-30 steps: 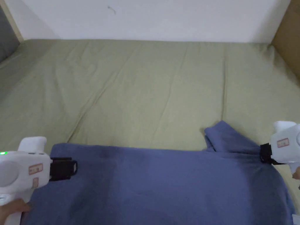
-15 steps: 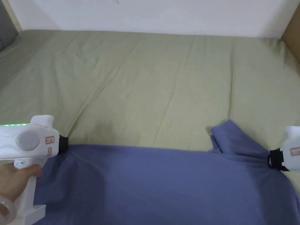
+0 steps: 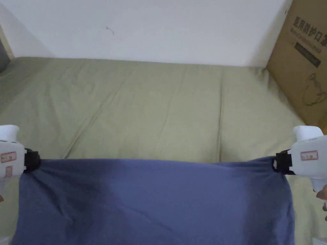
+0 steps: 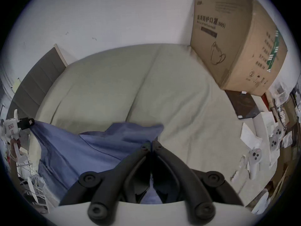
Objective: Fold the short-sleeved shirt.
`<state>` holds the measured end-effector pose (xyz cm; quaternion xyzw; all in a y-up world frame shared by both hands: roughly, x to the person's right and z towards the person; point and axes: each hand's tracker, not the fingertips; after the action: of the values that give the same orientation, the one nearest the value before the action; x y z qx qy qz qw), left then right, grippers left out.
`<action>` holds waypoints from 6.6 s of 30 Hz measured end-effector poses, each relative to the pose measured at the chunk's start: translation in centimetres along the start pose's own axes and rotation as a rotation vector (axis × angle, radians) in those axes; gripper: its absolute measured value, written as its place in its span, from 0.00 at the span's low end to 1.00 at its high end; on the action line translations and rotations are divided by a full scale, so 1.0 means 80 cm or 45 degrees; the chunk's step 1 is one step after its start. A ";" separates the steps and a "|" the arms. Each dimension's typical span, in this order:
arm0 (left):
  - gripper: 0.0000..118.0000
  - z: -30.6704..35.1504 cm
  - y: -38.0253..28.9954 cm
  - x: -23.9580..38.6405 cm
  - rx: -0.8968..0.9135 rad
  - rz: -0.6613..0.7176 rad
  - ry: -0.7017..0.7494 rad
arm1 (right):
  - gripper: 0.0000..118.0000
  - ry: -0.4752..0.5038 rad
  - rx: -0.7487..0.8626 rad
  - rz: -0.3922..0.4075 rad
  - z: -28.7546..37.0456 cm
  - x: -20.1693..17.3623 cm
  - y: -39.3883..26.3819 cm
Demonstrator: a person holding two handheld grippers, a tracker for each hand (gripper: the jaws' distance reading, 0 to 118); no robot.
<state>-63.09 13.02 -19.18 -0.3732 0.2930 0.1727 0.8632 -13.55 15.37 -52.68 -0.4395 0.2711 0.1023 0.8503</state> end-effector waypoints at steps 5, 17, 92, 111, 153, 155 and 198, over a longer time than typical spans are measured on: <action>0.01 0.087 -0.049 -0.008 0.030 -0.056 0.011 | 0.00 0.012 0.045 0.039 0.086 -0.004 -0.063; 0.01 0.144 -0.242 -0.039 -0.182 -0.007 0.023 | 0.00 0.014 -0.237 -0.022 0.111 0.011 -0.299; 0.06 0.144 -0.244 -0.110 -0.002 0.716 -0.353 | 0.00 0.242 -0.187 -0.024 0.040 -0.168 -0.263; 0.62 0.086 -0.293 0.256 -0.332 -0.485 -0.779 | 0.00 0.150 -0.169 -0.183 0.068 -0.068 -0.293; 0.00 0.075 -0.322 0.252 -0.606 -0.099 -0.930 | 0.00 0.161 -0.150 -0.216 0.083 -0.051 -0.311; 0.00 0.087 -0.304 0.238 -0.523 -0.065 -0.963 | 0.00 0.151 -0.144 -0.211 0.085 -0.052 -0.308; 0.05 0.012 -0.250 -0.061 -0.401 0.596 -0.962 | 0.00 0.146 -0.237 0.036 0.050 -0.158 -0.264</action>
<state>-56.15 0.13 -4.71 -0.3346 0.0048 0.5289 0.7799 -13.87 6.87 -29.30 -0.5179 0.3147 0.1136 0.7873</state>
